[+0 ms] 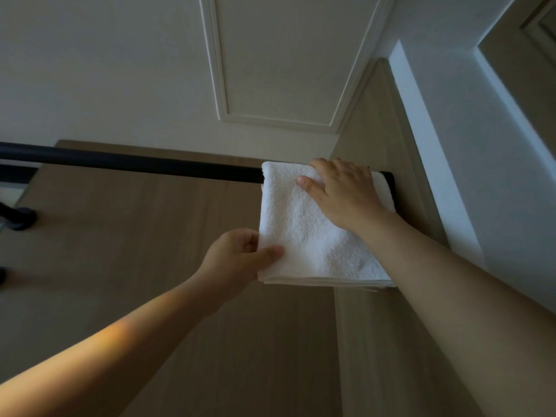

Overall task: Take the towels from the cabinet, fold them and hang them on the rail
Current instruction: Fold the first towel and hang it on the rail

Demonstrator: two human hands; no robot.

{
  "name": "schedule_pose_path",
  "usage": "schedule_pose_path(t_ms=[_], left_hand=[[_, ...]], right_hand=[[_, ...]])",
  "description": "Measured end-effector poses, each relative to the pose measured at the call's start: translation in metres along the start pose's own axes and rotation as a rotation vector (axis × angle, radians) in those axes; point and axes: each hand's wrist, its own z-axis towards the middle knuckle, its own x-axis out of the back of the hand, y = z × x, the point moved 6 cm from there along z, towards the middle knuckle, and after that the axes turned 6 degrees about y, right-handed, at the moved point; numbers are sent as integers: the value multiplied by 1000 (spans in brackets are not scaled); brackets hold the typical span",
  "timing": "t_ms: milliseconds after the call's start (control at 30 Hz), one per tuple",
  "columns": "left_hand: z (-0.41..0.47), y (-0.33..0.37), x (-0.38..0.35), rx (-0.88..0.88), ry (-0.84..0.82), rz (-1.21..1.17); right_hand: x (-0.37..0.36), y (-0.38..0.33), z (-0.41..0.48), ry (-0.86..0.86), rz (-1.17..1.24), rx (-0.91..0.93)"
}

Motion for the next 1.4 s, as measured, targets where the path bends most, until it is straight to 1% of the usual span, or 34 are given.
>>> schedule_pose_path(t_ms=[367,533,633,700,833,1033,1133,1200,1267,1400], left_hand=[[-1,4,-5,4,12,40],[-3,9,-3,-21,22,89],[-6,8,-1,-39,39,109],[-8,8,2,-53,44,125],[-15,3,10,-36,26,84],[-36,-9,27,-55,20,199],[-56,-19,31,-87,11,216],[-74,-28,30,-116,-28,246],[-91,-42,24,-128,-122,281],[-133,-74,15,-138,-261,324]], right_hand=[[4,15,-2,-38,-32,-14],[8,21,-6,-70,-58,-53],[13,20,-8,-98,-44,-83],[20,15,-13,-87,-16,-100],[40,-7,-38,-39,45,-50],[55,-32,-102,-117,80,13],[57,-41,-135,-162,75,6],[57,-45,-158,-195,44,-21],[54,-48,-182,-242,-10,-49],[41,-53,-242,-396,-11,-118]])
